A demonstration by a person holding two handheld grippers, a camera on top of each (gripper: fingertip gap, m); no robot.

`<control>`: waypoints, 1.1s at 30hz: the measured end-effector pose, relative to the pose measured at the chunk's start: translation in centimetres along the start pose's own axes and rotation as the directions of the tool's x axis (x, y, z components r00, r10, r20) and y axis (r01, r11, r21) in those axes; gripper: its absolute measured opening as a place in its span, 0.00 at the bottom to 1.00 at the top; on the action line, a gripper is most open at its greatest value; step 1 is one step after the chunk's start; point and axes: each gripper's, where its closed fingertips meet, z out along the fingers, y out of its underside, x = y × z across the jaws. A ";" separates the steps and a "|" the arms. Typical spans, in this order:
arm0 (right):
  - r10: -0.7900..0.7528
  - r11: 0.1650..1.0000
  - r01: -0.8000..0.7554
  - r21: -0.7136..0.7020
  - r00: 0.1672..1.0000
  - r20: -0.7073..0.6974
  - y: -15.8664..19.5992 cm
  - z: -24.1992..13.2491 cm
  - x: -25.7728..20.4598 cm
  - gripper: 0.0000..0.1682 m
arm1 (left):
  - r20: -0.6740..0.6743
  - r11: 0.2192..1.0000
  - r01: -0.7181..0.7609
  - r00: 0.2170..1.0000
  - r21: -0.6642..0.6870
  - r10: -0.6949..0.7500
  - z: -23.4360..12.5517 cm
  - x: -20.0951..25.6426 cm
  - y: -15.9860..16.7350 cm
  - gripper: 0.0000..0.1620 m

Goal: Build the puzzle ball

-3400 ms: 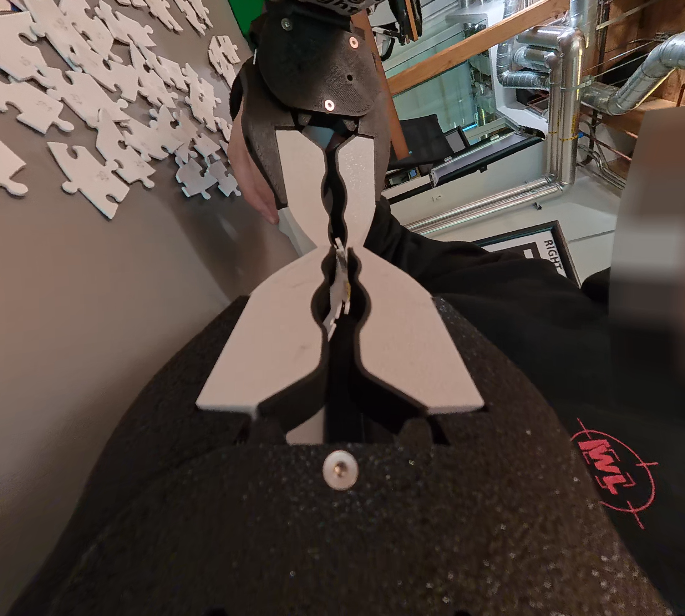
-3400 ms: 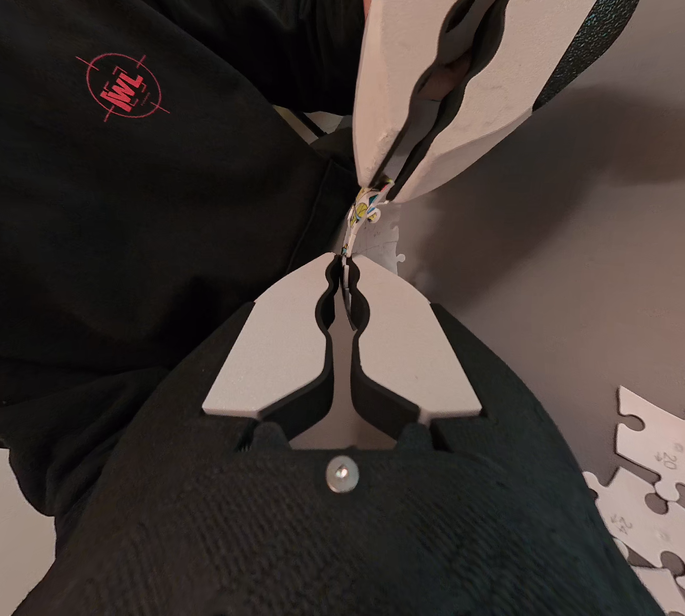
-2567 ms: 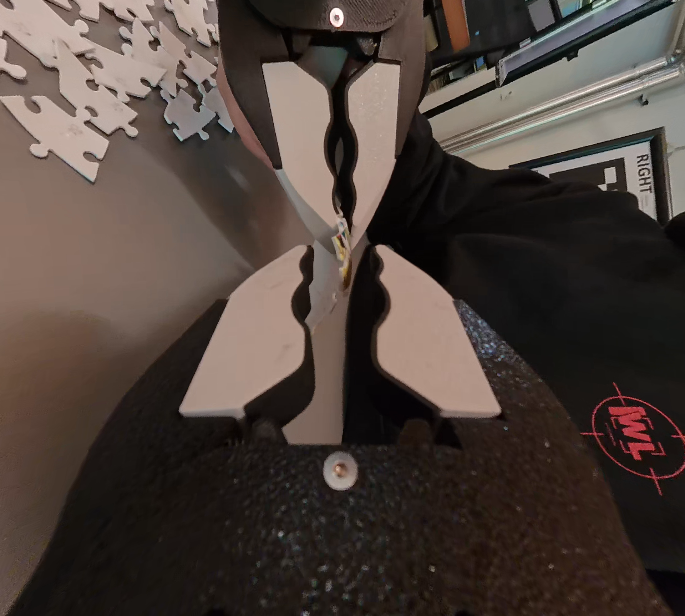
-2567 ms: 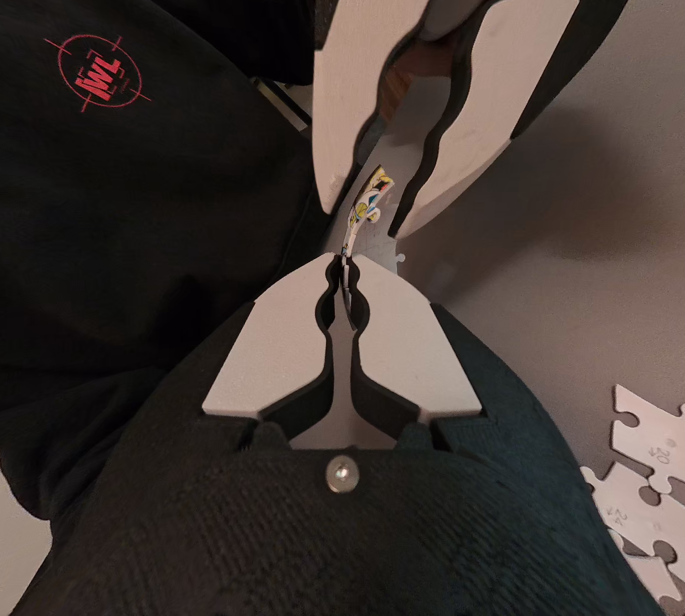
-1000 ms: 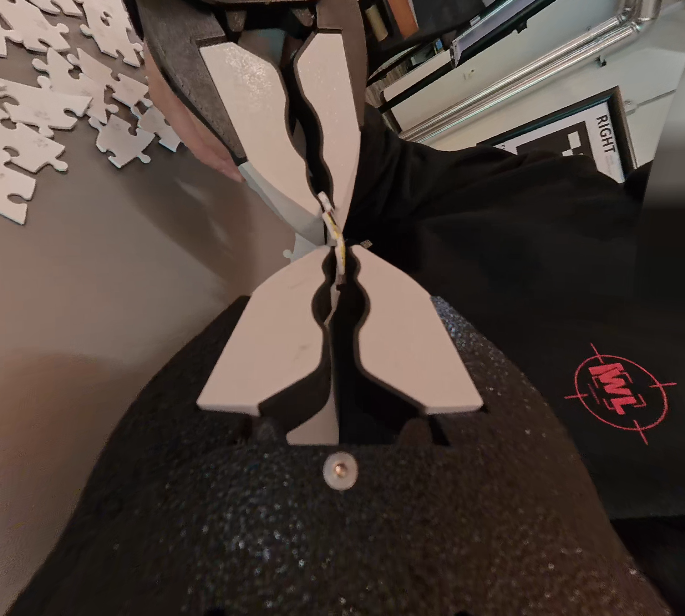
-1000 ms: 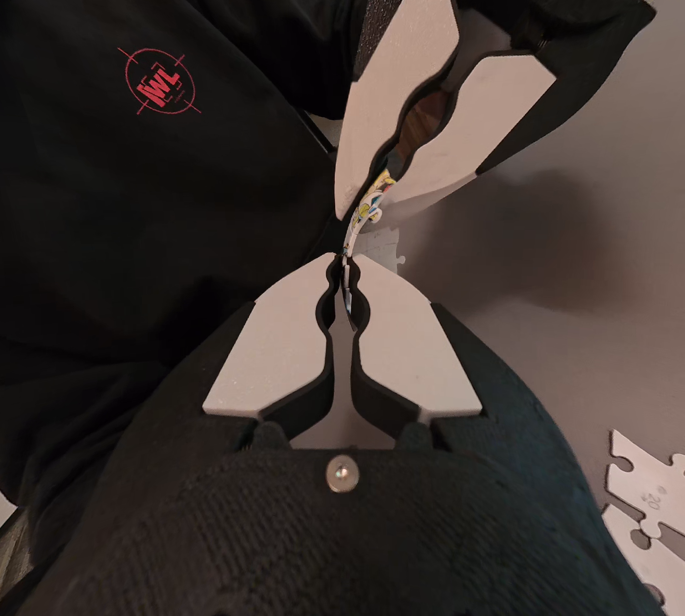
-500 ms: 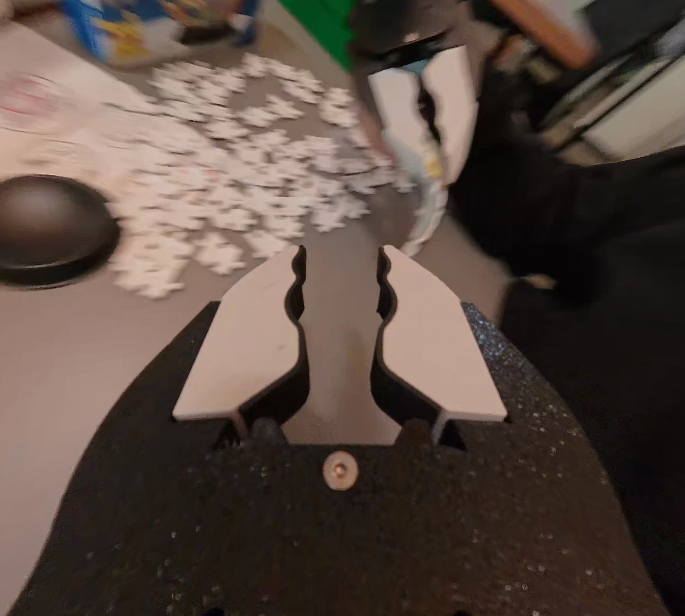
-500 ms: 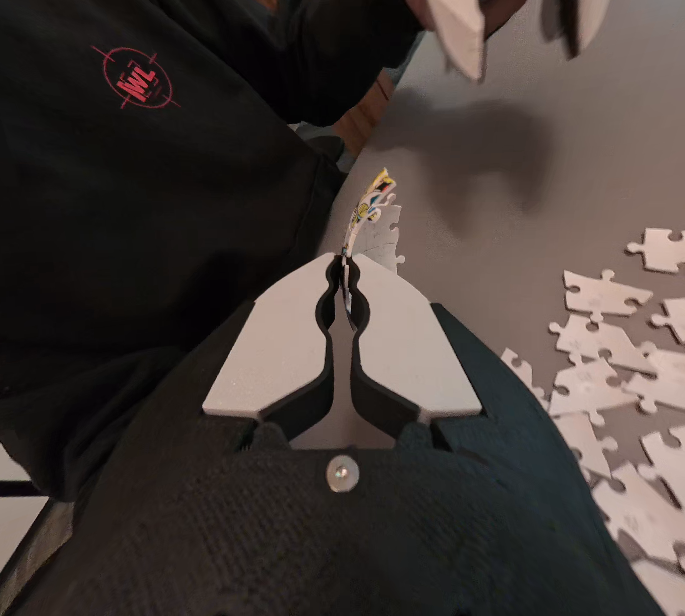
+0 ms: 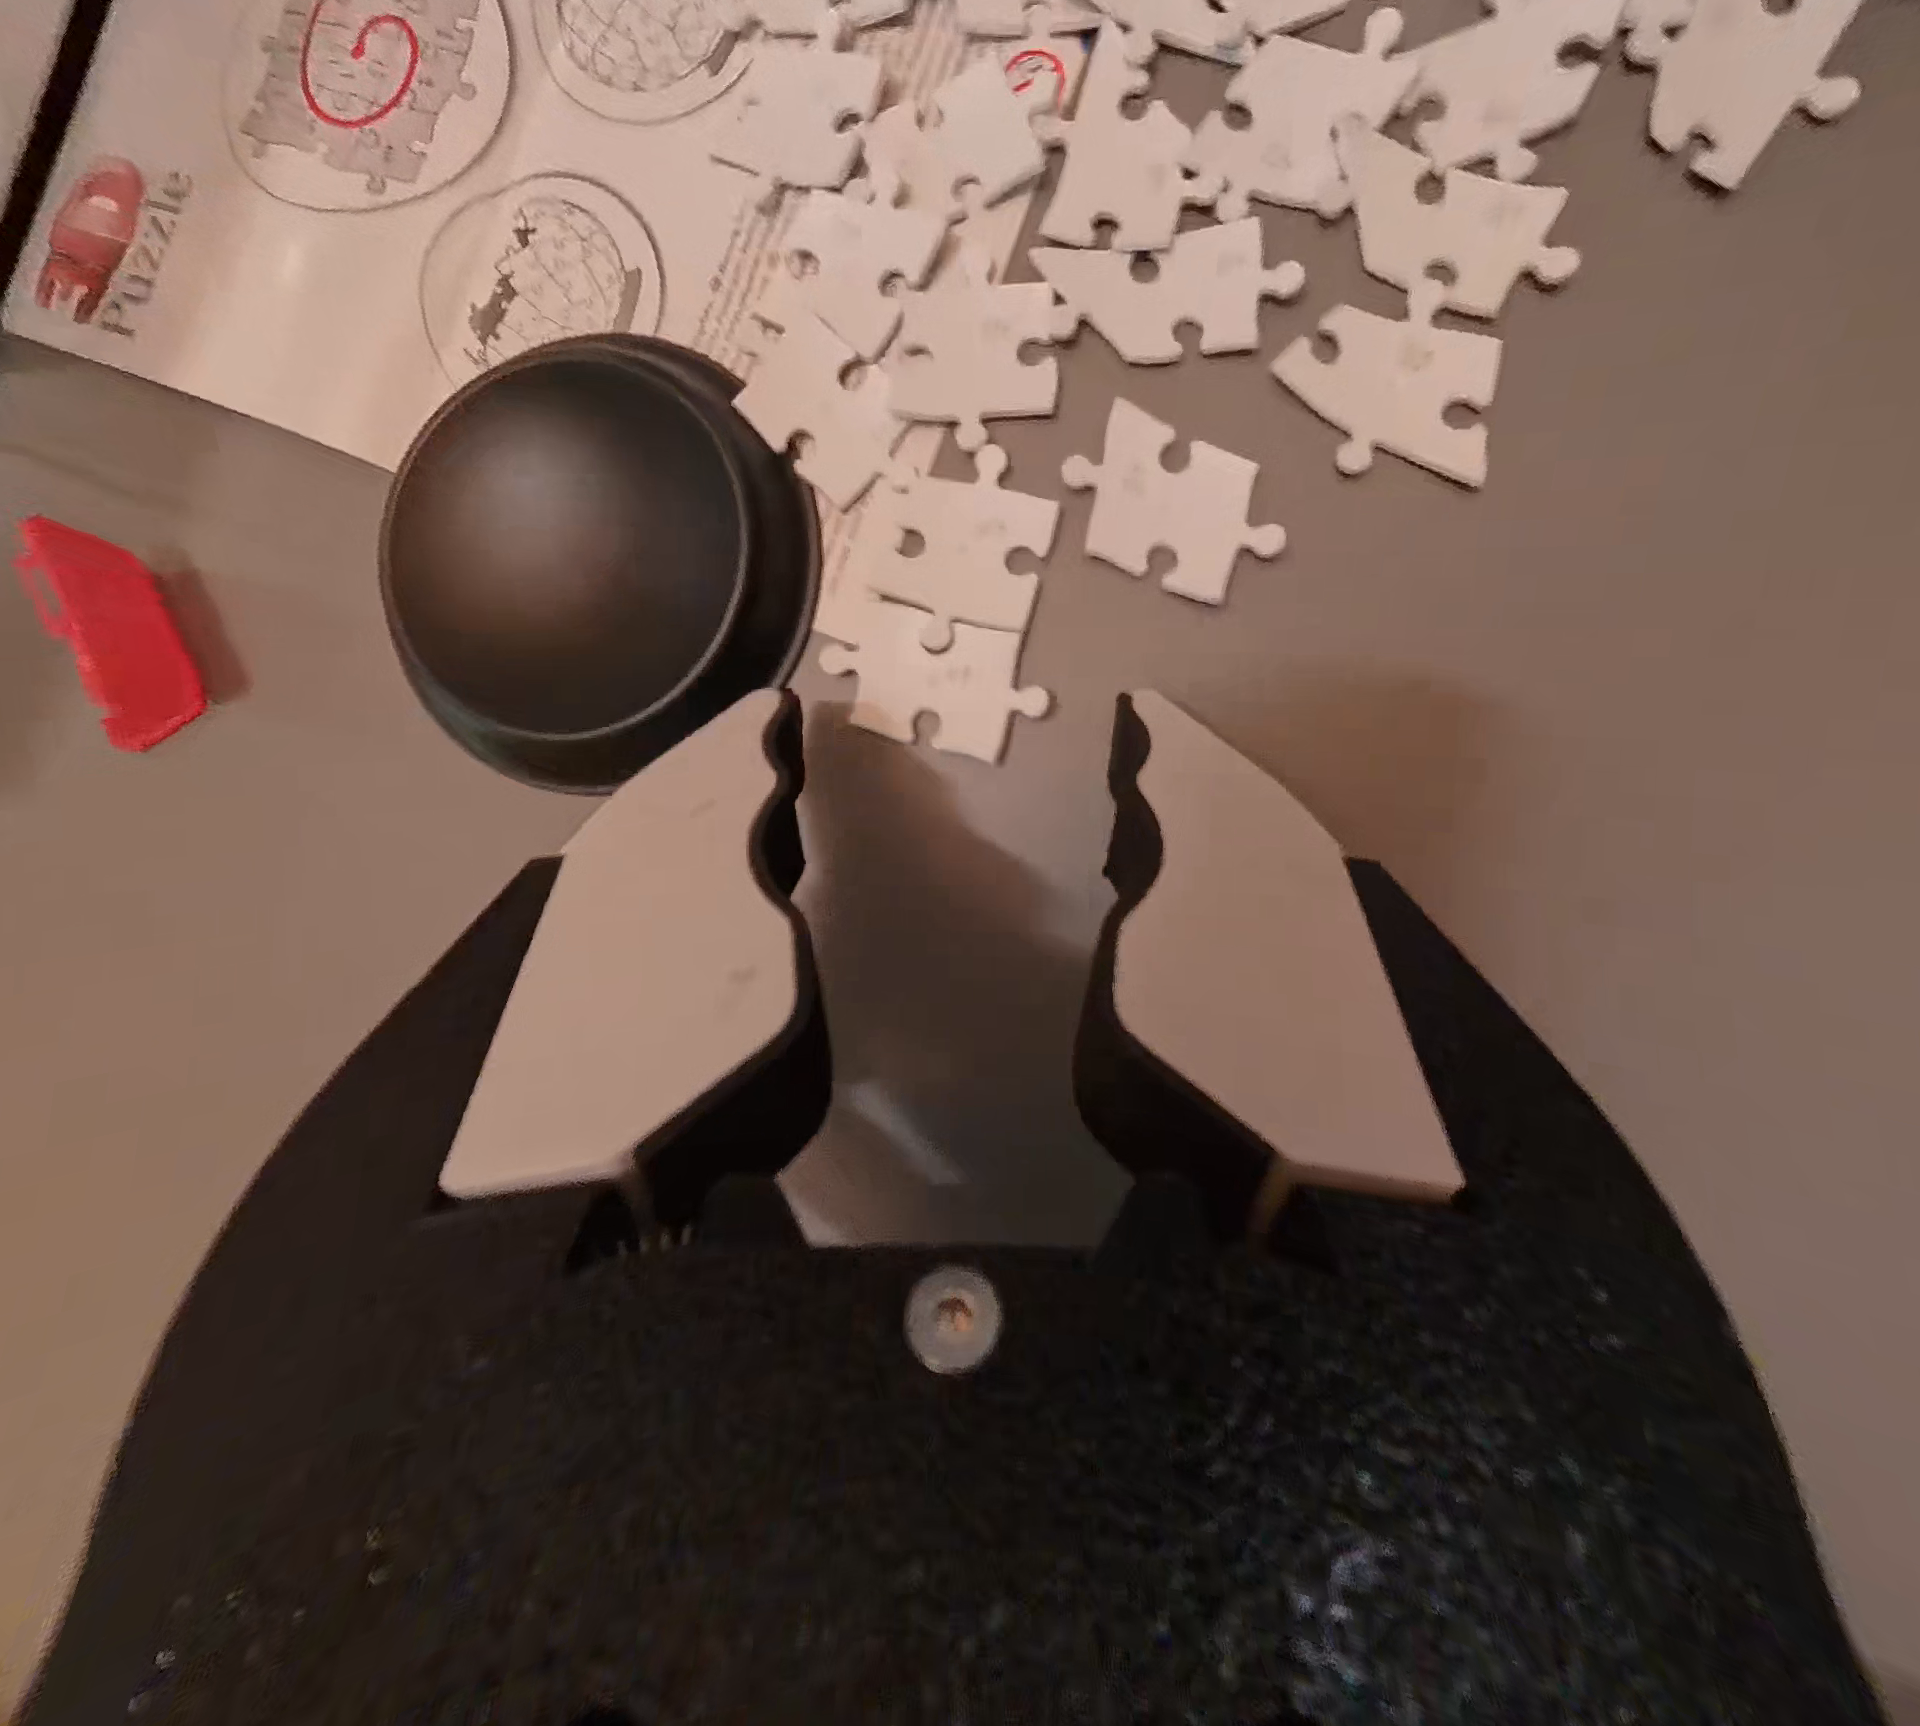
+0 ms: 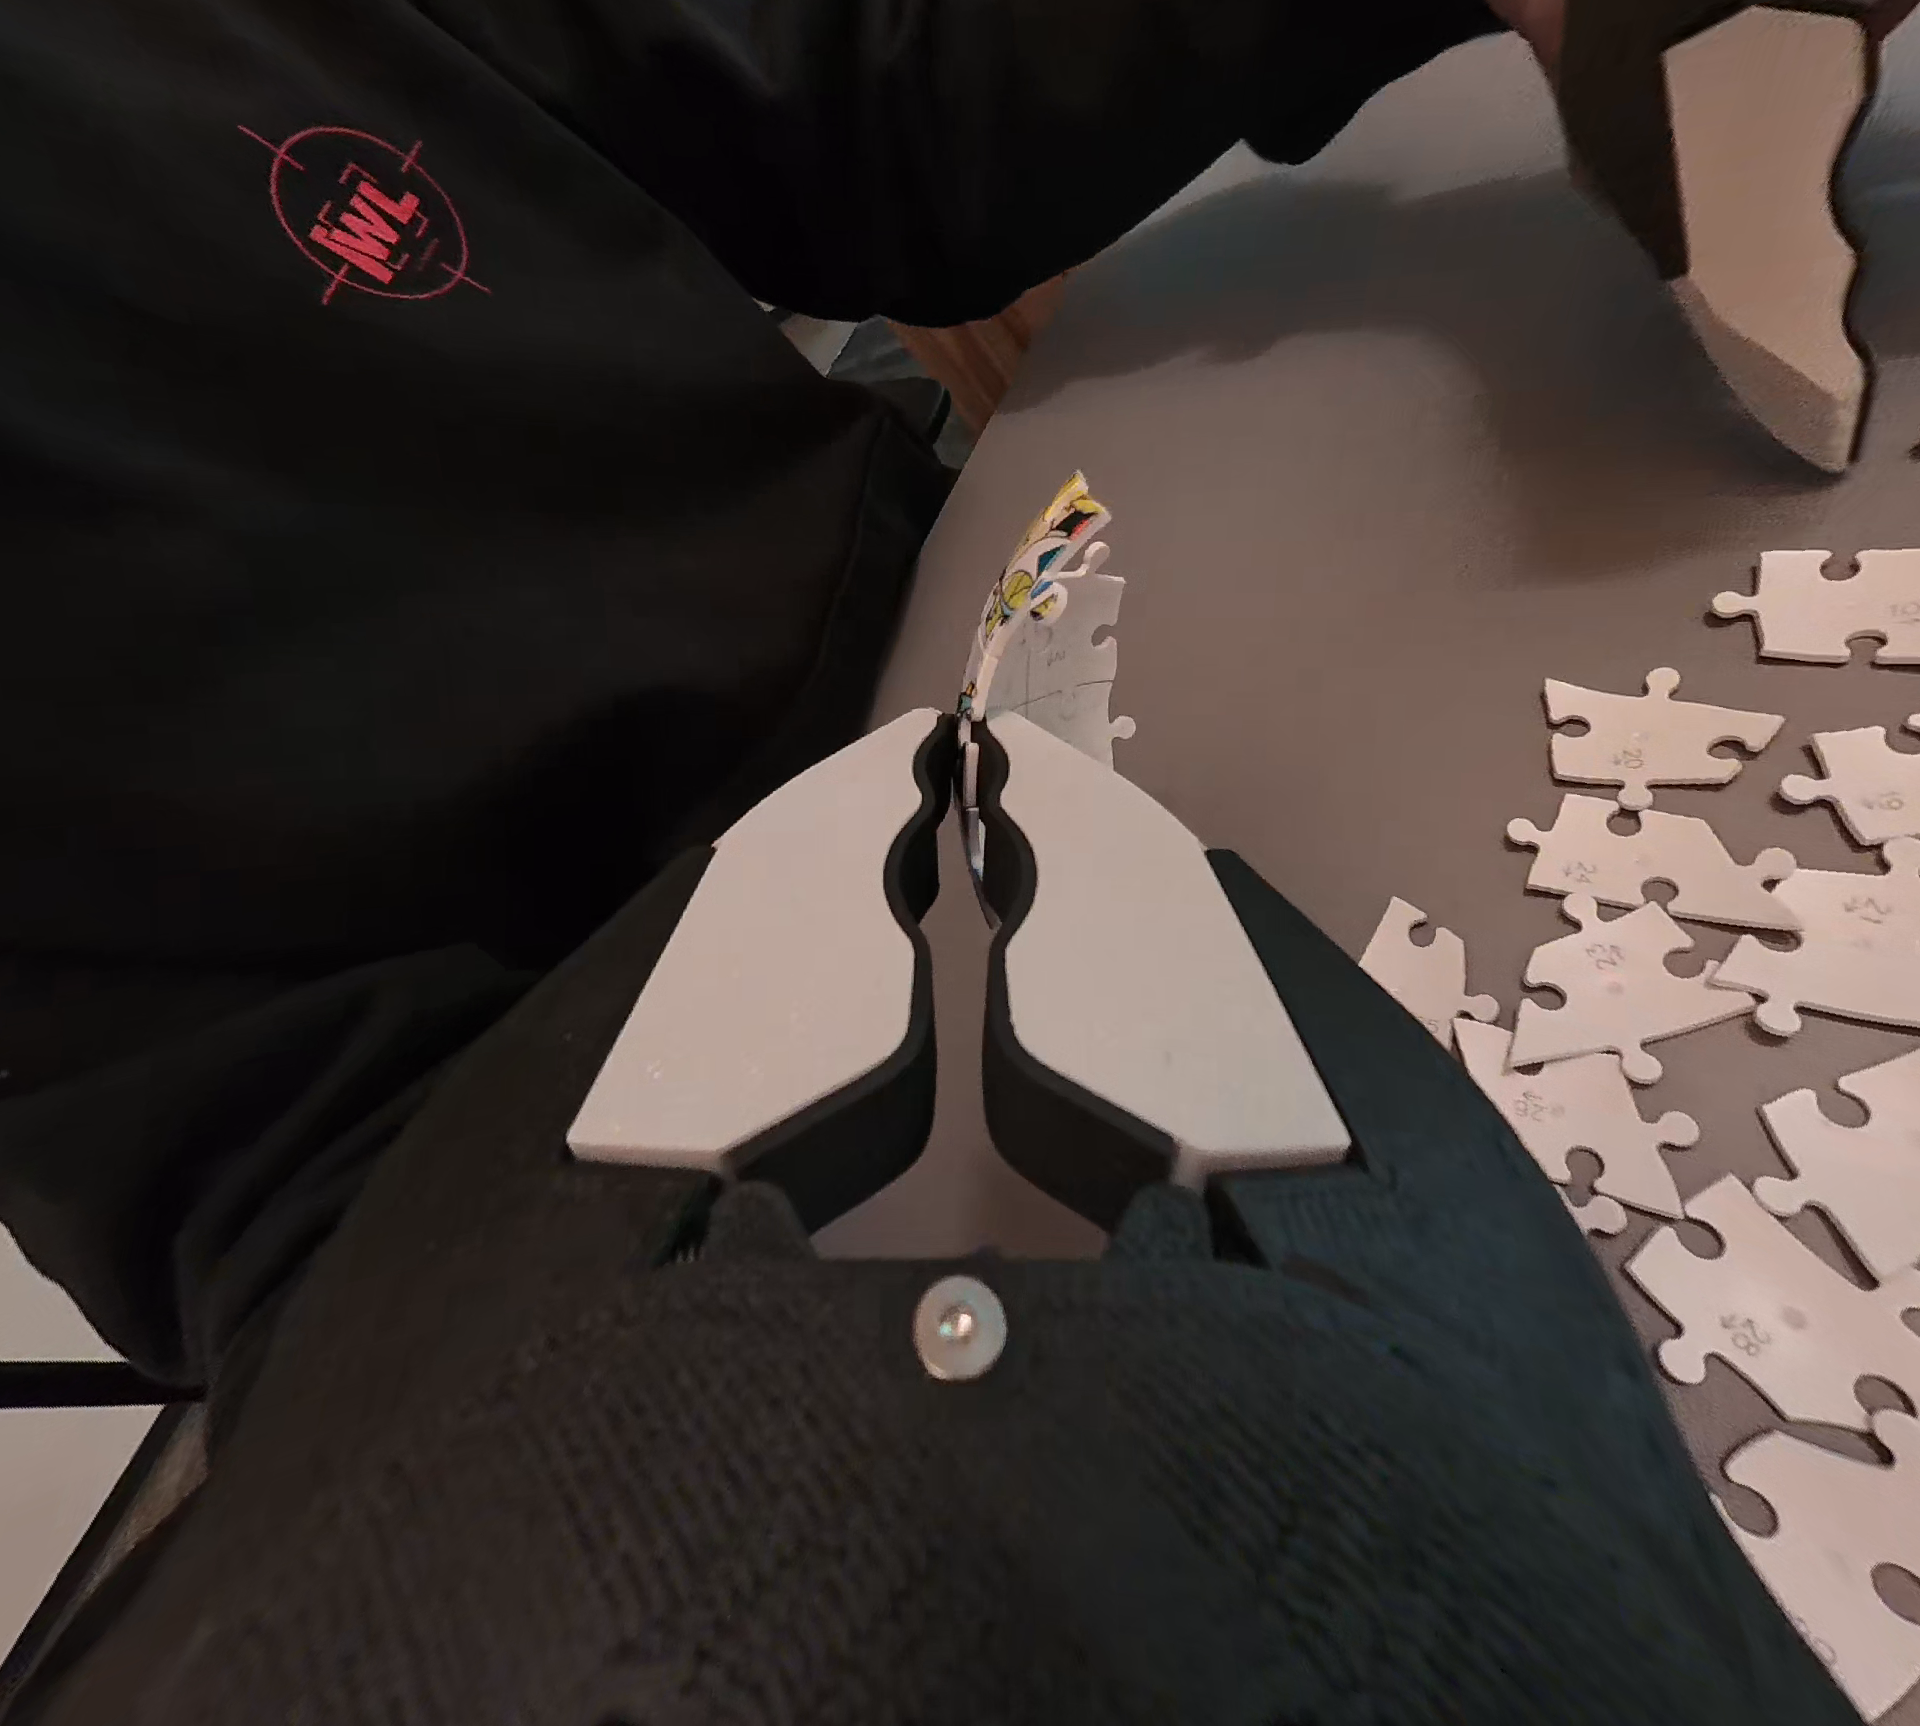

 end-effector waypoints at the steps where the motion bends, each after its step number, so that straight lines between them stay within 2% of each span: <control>1: -0.001 1.000 0.001 0.005 1.000 0.004 0.0 -0.1 0.0 0.02 | -0.024 1.000 0.023 0.999 -0.018 -0.023 0.2 -0.1 0.1 0.34; 8: 0.005 1.000 -0.005 0.031 1.000 0.005 -0.1 -0.4 0.3 0.02 | -0.072 0.995 0.084 0.994 -0.061 -0.088 0.8 -0.4 -0.1 0.30; 10: -0.001 1.000 0.000 0.031 1.000 0.008 -0.1 -0.4 0.2 0.02 | -0.070 0.993 0.088 0.993 -0.076 -0.094 0.7 -0.4 0.0 0.22; 16: -0.004 0.999 0.003 0.054 1.000 0.017 -0.4 -0.5 0.2 0.02 | -0.067 0.991 0.076 0.994 -0.107 -0.083 -0.4 0.5 1.3 0.22; 19: -0.028 0.996 0.023 0.088 0.998 0.051 -1.0 -0.5 -0.2 0.02 | -0.060 0.994 0.096 0.993 -0.057 -0.099 -1.7 1.4 1.5 0.22; 21: -0.027 0.995 0.023 0.094 0.998 0.049 -1.2 -0.5 -0.2 0.02 | -0.139 0.979 0.196 0.972 0.054 -0.187 -2.9 3.0 0.6 0.22; 23: -0.012 0.997 0.009 0.078 0.999 0.036 -1.0 -0.3 0.1 0.02 | -0.352 0.892 0.423 0.868 0.157 -0.350 -4.3 5.7 -1.0 0.22; 24: -0.011 0.997 0.008 0.075 0.999 0.037 -0.9 -0.3 0.1 0.02 | -0.477 0.815 0.556 0.767 0.163 -0.428 -5.1 7.0 -1.7 0.22; 26: -0.012 0.998 0.010 0.069 0.999 0.035 -1.0 -0.1 0.1 0.02 | -0.687 0.637 0.765 0.513 0.094 -0.515 -6.6 9.0 -2.2 0.22; 28: -0.015 0.998 0.013 0.057 0.999 0.039 -1.0 0.1 0.0 0.01 | -0.770 0.515 0.857 0.336 0.012 -0.542 -7.1 10.1 -1.7 0.22; 33: -0.009 0.999 0.007 0.037 0.999 0.048 -0.9 0.6 0.1 0.01 | -0.854 0.293 0.950 0.066 -0.104 -0.516 -8.2 11.5 -1.4 0.22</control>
